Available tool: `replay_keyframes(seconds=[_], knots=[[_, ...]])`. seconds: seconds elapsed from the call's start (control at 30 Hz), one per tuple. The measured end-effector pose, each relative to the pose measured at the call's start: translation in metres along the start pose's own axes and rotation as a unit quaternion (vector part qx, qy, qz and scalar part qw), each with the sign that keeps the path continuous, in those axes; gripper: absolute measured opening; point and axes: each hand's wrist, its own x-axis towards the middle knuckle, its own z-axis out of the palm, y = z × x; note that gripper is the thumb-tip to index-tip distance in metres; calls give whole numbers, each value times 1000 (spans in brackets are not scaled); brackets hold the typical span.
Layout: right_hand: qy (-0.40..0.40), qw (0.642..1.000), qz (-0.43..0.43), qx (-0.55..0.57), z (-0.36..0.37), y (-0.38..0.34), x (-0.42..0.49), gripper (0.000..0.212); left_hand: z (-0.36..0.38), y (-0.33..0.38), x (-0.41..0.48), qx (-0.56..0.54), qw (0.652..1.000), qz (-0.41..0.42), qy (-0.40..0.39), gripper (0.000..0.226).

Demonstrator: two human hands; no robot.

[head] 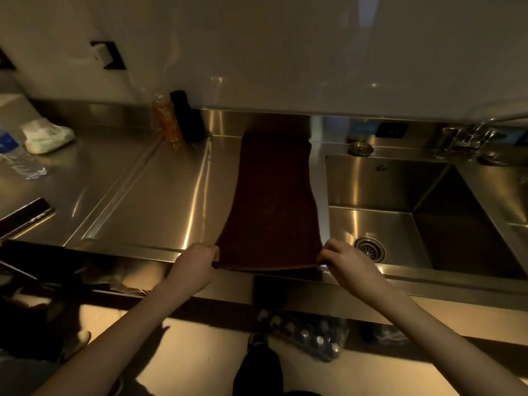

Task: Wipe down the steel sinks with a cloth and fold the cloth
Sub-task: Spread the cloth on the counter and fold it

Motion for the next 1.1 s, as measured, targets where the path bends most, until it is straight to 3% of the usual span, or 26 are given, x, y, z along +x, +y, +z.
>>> replay_keyframes(seconds=[0.07,0.23,0.37,0.53,0.7,0.77,0.87,1.1], knots=[[2,1000,9,4,-5,0,-6,22,0,0,-4,-8,1000,13,-10,19],[-88,996,-12,8,-10,-3,-22,22,6,-3,-21,-17,999,50,-8,24],[-97,995,-32,12,-7,-5,-33,22,10,-4,-36,-3,999,50,-3,31],[-233,970,-55,45,-13,-14,-42,21,10,-3,-59,43,980,83,-175,36],[-382,919,-71,64,-10,-31,-52,24,12,3,-77,29,926,96,-363,31],[-419,901,-70,89,-16,-34,-52,23,3,2,-79,12,909,112,-402,29],[-409,902,-64,122,-34,-33,-40,23,-17,-2,-69,-12,915,123,-384,27],[-223,966,-3,129,-72,-1,22,23,-70,-21,-2,-19,948,114,-296,22]])
